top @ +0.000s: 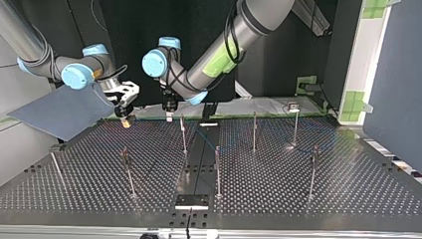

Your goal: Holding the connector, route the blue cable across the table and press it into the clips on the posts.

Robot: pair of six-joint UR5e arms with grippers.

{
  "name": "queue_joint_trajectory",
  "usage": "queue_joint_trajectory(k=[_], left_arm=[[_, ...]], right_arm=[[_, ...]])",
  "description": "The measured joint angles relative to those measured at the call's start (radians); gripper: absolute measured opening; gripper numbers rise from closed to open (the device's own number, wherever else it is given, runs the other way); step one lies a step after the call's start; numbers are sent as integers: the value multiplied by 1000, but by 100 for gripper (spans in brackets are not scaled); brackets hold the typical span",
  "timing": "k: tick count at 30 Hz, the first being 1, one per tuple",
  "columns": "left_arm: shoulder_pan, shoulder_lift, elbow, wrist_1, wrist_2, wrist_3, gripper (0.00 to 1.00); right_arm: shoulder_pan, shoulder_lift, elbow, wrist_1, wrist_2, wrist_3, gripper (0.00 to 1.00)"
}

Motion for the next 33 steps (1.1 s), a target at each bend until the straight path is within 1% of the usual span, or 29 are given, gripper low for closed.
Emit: queue_joint_trajectory(k=[11, 17, 20, 23, 28, 33], left_arm=[[0, 0, 8, 38, -8, 6, 100], [-1, -1, 35, 37, -20, 8, 100], [-2, -5, 55, 31, -21, 8, 100], [-4, -23, 79, 15, -22, 8, 100], [-7, -63, 122, -25, -26, 4, 100], [-6, -88, 165, -68, -32, 5, 100]], right_arm=[[4, 0, 0, 6, 0, -3, 0], [6, 0, 0, 8, 0, -2, 0], [4, 0, 0, 7, 1, 0, 0], [3, 0, 0, 6, -2, 0, 0], [2, 0, 0, 7, -21, 0, 0], [2, 0, 0, 8, -26, 0, 0]])
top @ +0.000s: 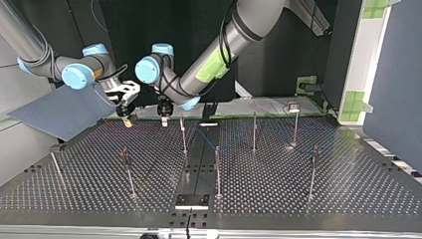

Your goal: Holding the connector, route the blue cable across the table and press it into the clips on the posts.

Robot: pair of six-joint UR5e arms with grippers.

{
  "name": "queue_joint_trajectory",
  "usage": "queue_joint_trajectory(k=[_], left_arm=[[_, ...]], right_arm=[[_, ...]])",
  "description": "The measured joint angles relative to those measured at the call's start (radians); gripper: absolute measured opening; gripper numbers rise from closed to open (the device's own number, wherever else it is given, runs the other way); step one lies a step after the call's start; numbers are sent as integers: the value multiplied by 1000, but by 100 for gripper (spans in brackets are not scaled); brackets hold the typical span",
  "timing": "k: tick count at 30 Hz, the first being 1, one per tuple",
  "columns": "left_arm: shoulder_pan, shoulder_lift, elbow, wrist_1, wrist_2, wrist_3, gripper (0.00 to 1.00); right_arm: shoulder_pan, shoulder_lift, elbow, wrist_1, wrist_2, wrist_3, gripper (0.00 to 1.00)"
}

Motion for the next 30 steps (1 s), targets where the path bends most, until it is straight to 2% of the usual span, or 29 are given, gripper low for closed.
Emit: queue_joint_trajectory(k=[9, 10, 11, 15, 16, 17, 18, 19, 30], left_arm=[[-5, -3, 18, -32, -23, 7, 100], [-6, -3, 18, -33, -28, 8, 83], [-8, -3, 18, -33, -34, 10, 76], [-17, -3, 18, -32, -51, 23, 76], [-18, -3, 18, -31, -53, 25, 66], [-19, -3, 18, -31, -54, 26, 6], [-20, -3, 18, -31, -56, 27, 6], [-21, -4, 18, -30, -56, 28, 0], [-27, -4, 18, -31, -64, 14, 0]], right_arm=[[-2, 0, 0, 0, -1, 5, 0], [-2, 0, 0, 0, -1, 6, 0], [-2, 0, -1, 0, -1, 6, 0], [-2, 0, -3, 2, -2, 7, 0], [-2, 0, -3, 2, -2, 7, 0], [-2, 0, -3, 2, -4, 7, 0], [-2, 0, -3, 2, -6, 7, 0], [-3, 0, -4, 2, -9, 7, 0], [-3, -1, -5, 4, -31, 9, 0]])
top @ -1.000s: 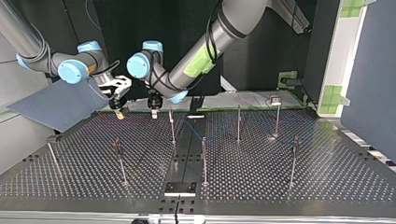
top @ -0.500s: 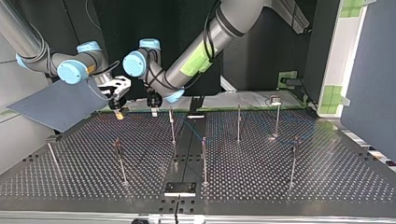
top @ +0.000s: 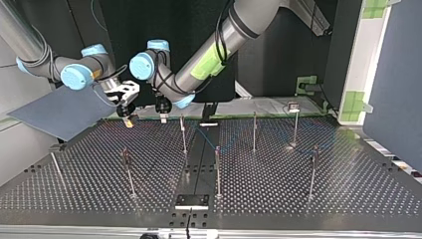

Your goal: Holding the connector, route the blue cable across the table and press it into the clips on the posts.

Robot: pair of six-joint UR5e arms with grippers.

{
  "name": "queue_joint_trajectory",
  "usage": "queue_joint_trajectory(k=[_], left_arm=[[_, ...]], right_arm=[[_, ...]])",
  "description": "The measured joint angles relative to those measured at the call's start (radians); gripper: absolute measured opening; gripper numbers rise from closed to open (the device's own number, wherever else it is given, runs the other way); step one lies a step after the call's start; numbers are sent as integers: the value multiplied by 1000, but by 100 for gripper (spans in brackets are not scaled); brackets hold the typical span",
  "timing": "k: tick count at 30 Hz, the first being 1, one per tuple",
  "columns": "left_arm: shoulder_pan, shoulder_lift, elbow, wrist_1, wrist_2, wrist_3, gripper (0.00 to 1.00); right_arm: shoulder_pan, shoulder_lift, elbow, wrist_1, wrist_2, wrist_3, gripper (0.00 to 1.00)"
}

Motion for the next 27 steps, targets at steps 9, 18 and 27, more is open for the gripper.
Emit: queue_joint_trajectory(k=[9, 18, 27], left_arm=[[-4, 0, -4, -16, -44, -53, 0], [-16, 3, 1, 35, -63, -88, 0], [-23, 14, 54, 32, -57, -80, 0]], right_arm=[[-6, -1, -3, -1, -1, 41, 0], [-4, -15, -6, 1, -2, 33, 0], [-6, -85, -7, 16, -21, 80, 0]])
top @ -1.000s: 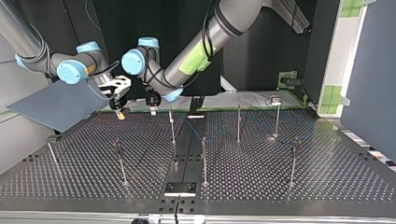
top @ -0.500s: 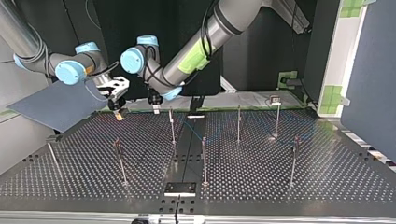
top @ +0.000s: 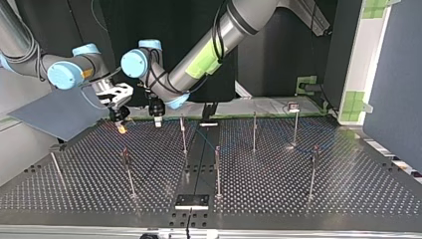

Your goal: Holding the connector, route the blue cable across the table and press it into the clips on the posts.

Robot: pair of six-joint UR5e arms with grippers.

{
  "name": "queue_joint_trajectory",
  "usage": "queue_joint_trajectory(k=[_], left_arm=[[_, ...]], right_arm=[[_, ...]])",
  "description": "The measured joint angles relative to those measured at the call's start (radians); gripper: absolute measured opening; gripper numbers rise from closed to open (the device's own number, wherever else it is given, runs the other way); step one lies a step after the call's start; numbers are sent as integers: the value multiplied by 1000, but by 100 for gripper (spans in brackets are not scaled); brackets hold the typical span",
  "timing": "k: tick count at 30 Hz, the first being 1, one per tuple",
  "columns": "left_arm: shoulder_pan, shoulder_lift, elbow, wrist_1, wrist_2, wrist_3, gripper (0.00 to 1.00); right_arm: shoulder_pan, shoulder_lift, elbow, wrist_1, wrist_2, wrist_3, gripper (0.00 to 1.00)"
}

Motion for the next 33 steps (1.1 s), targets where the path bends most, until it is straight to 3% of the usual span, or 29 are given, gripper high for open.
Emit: queue_joint_trajectory(k=[3, 6, 15, 23, 33], left_arm=[[5, 10, 7, 0, -7, 1, 0], [10, 22, 15, 7, -11, 1, 0], [17, 47, 56, 11, -44, 2, 0], [13, 49, 94, -4, -87, -1, 0], [5, 92, 104, -22, -102, -24, 0]], right_arm=[[-1, -27, -2, 3, -22, 26, 0], [-1, -51, -9, 12, -38, 38, 0], [-1, -125, -35, 63, -57, 31, 0], [-2, -194, -53, 90, -60, 47, 0], [-7, -256, -61, 104, -66, 51, 0]])
